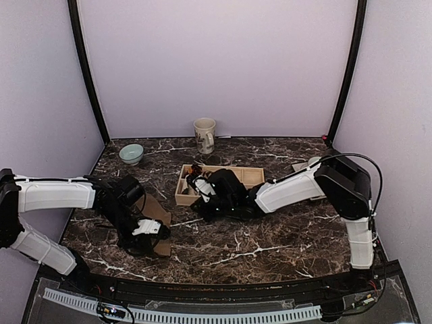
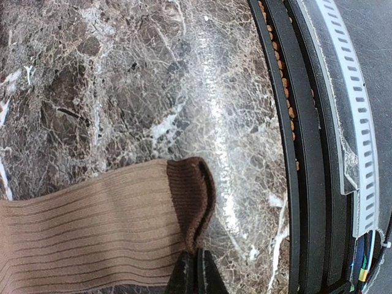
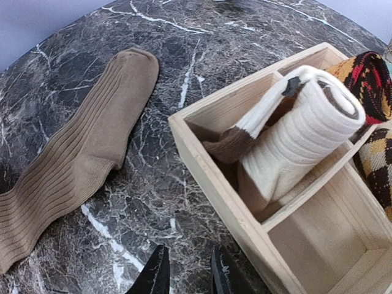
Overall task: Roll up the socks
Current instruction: Move the storage box to the center of the board.
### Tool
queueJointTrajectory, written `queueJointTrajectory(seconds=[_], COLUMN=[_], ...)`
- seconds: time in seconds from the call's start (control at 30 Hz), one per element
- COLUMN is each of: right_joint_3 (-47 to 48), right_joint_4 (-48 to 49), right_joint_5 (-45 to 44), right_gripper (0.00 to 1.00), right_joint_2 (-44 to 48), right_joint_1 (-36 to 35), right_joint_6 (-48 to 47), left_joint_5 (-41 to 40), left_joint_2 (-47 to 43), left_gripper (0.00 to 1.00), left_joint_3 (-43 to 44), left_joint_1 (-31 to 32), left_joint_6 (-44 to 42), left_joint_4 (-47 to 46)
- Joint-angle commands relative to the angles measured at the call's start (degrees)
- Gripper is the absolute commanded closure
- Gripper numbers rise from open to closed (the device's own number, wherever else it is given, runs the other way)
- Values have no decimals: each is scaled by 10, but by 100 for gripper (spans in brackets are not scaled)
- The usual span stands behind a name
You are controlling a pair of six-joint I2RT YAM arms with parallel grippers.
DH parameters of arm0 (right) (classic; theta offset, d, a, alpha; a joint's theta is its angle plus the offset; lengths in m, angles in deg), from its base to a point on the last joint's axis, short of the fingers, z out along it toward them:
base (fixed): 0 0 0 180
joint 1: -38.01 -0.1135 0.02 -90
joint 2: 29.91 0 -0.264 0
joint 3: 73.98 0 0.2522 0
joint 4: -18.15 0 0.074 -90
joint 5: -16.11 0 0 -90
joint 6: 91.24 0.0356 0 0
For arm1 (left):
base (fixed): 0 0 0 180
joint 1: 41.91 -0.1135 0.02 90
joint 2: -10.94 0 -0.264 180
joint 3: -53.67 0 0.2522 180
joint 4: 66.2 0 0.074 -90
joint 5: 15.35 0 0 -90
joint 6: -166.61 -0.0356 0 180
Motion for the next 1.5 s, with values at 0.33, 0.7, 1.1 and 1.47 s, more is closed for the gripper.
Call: queueJointTrajectory(seconds=[0.33, 0.7, 1.1, 1.47], right_joint_3=[231, 96, 145, 238], right_joint_4=[-155, -179, -363, -443], right_joint_5=[-116, -172, -198, -203], right_gripper=[44, 48, 50, 51], right_joint_2=[-99, 38, 25, -54], right_joint_1=[-28, 12, 66, 66], right_joint_6=[9, 70, 112, 163], left_joint_5=[-67, -28, -209, -171], left_joint_2=[-63, -109, 25, 101], left_gripper=[84, 6, 18, 19], left_joint_3=[-40, 41, 28, 57], left_joint_1=[-2, -2, -106, -116], left_joint_6=[6, 2, -4, 3], left_joint_4=[-13, 92, -80, -130])
